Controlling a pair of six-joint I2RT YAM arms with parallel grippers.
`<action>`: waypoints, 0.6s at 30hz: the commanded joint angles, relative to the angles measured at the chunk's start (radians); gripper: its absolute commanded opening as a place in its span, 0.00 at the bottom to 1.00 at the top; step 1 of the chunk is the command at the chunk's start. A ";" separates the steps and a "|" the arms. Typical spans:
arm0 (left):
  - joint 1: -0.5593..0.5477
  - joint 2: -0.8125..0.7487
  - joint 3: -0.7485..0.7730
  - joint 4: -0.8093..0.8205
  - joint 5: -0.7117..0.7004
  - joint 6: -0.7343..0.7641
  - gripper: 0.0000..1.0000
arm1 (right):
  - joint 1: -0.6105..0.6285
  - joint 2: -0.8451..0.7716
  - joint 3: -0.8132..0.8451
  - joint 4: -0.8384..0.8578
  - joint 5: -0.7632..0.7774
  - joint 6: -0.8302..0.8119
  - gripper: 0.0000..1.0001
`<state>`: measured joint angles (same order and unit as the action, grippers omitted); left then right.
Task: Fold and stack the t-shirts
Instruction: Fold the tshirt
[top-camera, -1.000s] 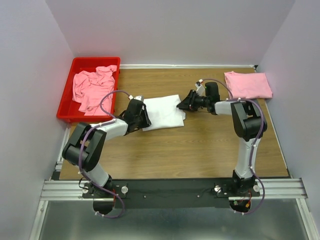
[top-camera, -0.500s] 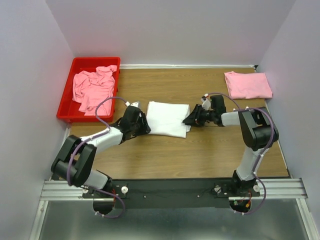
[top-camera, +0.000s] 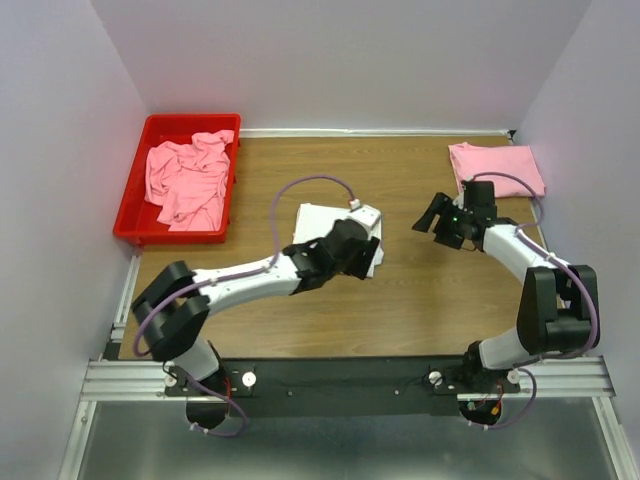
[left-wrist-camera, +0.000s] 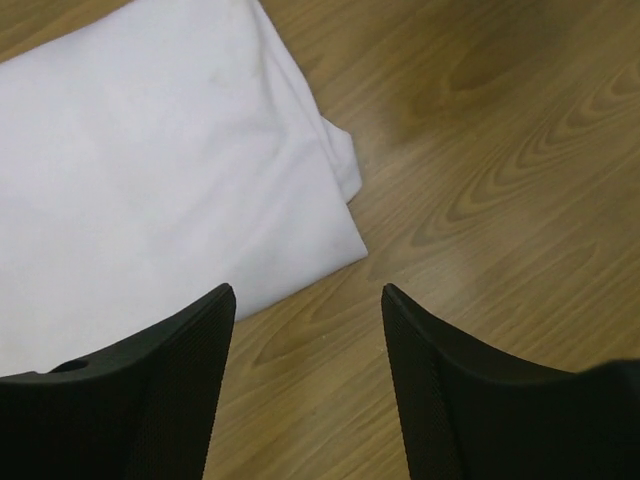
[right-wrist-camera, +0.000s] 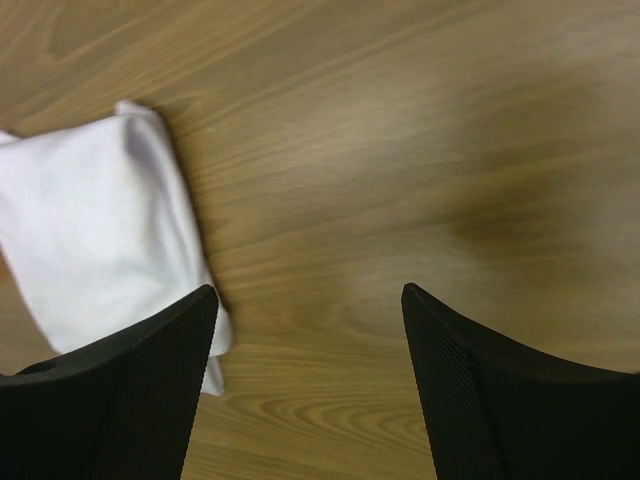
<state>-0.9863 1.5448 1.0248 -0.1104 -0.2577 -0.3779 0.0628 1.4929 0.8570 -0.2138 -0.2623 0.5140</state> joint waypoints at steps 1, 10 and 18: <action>-0.069 0.147 0.096 -0.055 -0.117 0.154 0.65 | -0.060 -0.057 -0.061 -0.139 0.091 -0.043 0.82; -0.126 0.353 0.256 -0.087 -0.114 0.226 0.56 | -0.086 -0.072 -0.096 -0.142 0.028 -0.037 0.82; -0.129 0.437 0.264 -0.112 -0.104 0.228 0.57 | -0.086 -0.049 -0.075 -0.136 -0.031 -0.051 0.81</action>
<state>-1.1084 1.9366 1.2846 -0.1902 -0.3431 -0.1638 -0.0174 1.4342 0.7731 -0.3386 -0.2527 0.4850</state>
